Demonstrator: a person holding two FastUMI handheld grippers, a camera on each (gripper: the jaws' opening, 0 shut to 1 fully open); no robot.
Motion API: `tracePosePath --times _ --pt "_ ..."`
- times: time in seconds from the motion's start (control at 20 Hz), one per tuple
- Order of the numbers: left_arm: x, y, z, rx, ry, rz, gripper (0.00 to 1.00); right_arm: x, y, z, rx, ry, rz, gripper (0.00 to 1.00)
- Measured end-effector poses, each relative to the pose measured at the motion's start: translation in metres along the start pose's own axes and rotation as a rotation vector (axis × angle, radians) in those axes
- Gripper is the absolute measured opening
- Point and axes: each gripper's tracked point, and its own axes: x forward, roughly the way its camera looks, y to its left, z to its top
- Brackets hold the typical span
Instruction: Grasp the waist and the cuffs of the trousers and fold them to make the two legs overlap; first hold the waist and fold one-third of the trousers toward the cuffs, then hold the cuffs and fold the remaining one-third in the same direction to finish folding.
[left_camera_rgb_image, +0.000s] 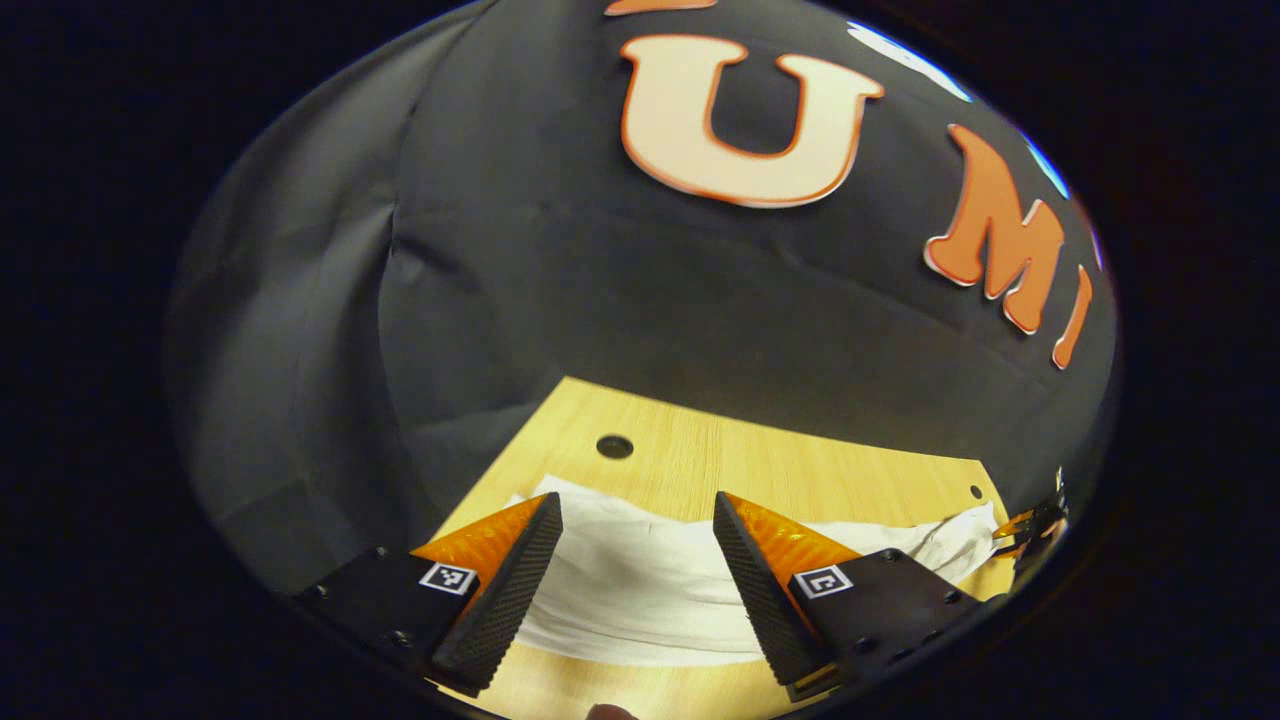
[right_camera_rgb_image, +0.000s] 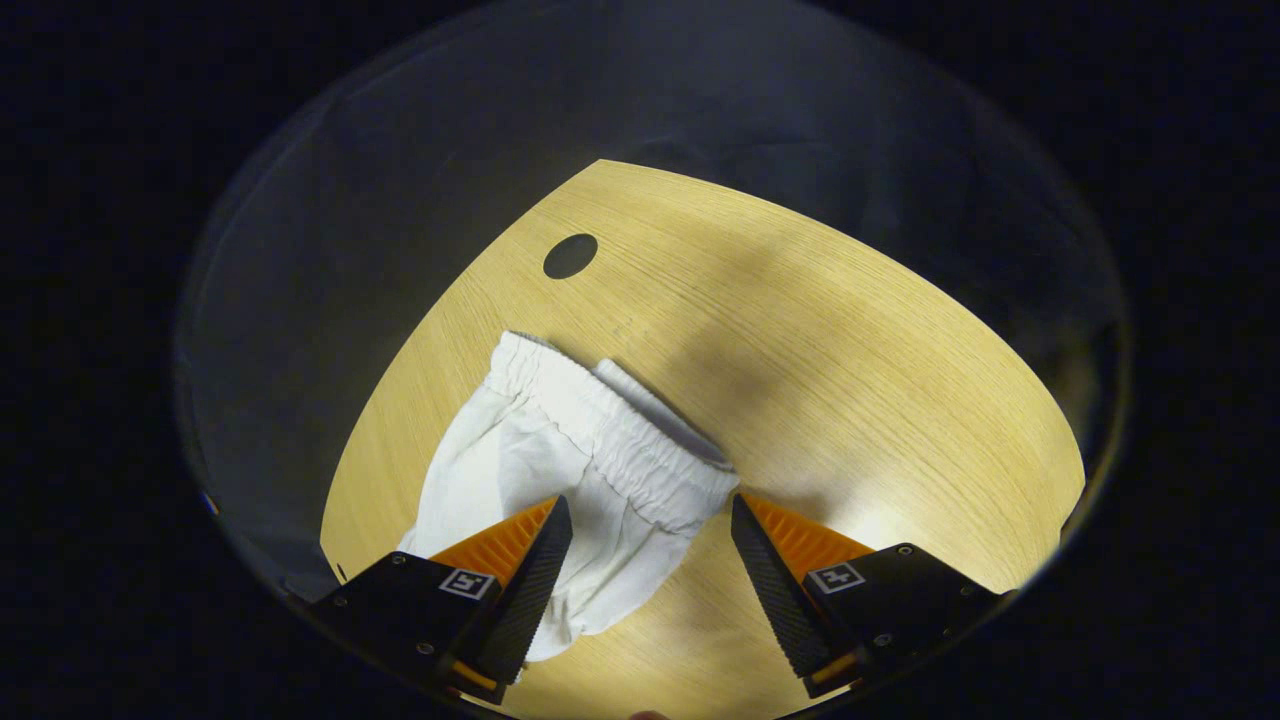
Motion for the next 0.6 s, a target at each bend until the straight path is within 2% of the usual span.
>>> tracePosePath --times 0.15,0.25,0.3,0.4,0.45,0.5,0.55,0.6 --pt "-0.03 -0.01 0.033 0.111 -0.118 0.027 0.99 0.006 0.002 0.001 0.007 -0.009 -0.004 0.98" --pt "-0.048 -0.022 0.044 0.14 -0.161 0.03 0.99 0.007 -0.005 0.001 0.0 -0.033 -0.047 0.94" --pt "-0.057 -0.025 0.044 0.138 -0.166 0.024 0.95 0.008 -0.009 0.004 -0.004 -0.047 -0.067 0.86" --pt "-0.07 -0.027 0.044 0.119 -0.16 0.016 0.98 0.013 -0.011 0.004 -0.041 -0.079 -0.088 0.7" --pt "-0.073 -0.027 0.042 0.117 -0.15 0.014 0.99 0.018 -0.009 0.006 -0.046 -0.111 -0.072 0.55" --pt "-0.072 -0.034 0.036 0.135 -0.137 0.008 0.96 0.018 -0.005 0.005 -0.029 -0.133 -0.048 0.35" --pt "-0.074 -0.038 0.034 0.159 -0.129 0.015 0.95 0.02 -0.003 0.002 0.005 -0.14 -0.019 0.26" --pt "-0.08 -0.046 0.026 0.183 -0.118 0.011 0.99 0.021 -0.002 0.002 0.044 -0.14 0.012 0.16"
